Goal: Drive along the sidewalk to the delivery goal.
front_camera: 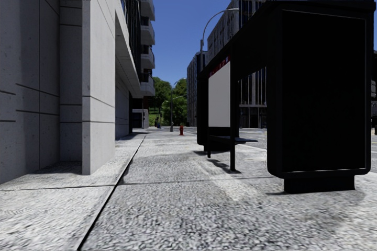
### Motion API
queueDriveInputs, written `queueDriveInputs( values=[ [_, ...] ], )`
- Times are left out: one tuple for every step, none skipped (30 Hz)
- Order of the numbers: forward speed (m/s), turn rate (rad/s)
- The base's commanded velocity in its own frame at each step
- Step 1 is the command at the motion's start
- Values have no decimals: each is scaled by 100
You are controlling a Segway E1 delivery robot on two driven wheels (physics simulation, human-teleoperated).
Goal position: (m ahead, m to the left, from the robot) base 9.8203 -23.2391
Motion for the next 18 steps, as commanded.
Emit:
queueDriveInputs(
  values=[
    [200,50],
    [200,50],
    [200,51],
    [200,51],
    [200,51],
    [200,51],
    [200,51],
    [200,51],
    [200,51],
    [200,51],
    [200,51],
    [200,50],
    [200,0],
    [200,0],
    [200,0],
    [200,0],
    [200,0],
    [200,0]
  ],
)
